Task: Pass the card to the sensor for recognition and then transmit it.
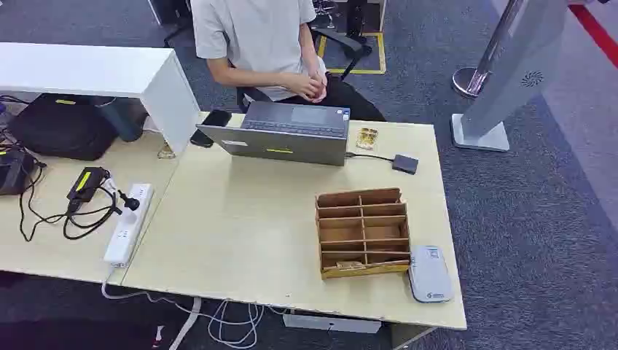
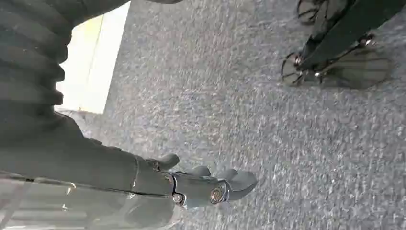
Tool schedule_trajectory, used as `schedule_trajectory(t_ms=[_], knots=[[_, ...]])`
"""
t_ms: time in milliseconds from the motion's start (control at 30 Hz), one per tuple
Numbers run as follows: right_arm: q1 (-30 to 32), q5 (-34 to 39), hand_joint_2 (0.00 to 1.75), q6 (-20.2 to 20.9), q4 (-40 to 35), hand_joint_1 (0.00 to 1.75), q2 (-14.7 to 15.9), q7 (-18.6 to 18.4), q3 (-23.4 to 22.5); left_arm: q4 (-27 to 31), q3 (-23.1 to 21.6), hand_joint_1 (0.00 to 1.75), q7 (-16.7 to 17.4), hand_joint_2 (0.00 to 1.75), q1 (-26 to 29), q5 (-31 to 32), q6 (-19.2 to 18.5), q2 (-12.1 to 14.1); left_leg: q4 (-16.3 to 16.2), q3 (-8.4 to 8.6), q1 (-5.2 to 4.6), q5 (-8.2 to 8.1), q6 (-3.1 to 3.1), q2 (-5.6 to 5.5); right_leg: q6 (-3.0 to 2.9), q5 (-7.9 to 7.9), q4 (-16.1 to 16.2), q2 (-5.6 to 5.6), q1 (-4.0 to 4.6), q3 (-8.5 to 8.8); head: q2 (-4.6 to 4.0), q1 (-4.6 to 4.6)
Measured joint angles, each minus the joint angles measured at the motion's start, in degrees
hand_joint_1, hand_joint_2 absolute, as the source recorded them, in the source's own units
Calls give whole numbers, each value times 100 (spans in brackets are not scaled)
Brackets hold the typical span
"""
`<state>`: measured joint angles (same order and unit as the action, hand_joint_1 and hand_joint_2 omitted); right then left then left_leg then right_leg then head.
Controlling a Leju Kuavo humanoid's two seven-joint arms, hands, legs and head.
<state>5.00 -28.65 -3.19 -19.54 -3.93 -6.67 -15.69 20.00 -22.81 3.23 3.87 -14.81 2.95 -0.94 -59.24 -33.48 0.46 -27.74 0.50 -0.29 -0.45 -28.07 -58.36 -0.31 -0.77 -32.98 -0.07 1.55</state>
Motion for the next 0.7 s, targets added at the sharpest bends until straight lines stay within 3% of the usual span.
schedule_trajectory(t_ms=[367, 633, 700], knots=[[-191, -1566, 175, -182, 212, 0, -234, -363, -923, -273, -1212, 0, 212, 175, -360, -781, 188, -107, 1, 9, -22, 2, -7, -19, 4, -2, -2, -6, -17, 10, 0, 0], [-195, -1606, 175, -184, 221, 0, -238, -372, -947, -280, -1240, 0, 217, 175, -370, -801, 193, -107, 1, 9, -22, 2, -7, -20, 4, -2, -2, -7, -18, 10, 0, 0], [-224, -1869, 175, -210, 256, 0, -280, -441, -1097, -328, -1419, 0, 260, 175, -426, -940, 227, -107, 1, 9, -24, 3, -7, -25, 5, -2, -3, -10, -20, 11, 0, 0]])
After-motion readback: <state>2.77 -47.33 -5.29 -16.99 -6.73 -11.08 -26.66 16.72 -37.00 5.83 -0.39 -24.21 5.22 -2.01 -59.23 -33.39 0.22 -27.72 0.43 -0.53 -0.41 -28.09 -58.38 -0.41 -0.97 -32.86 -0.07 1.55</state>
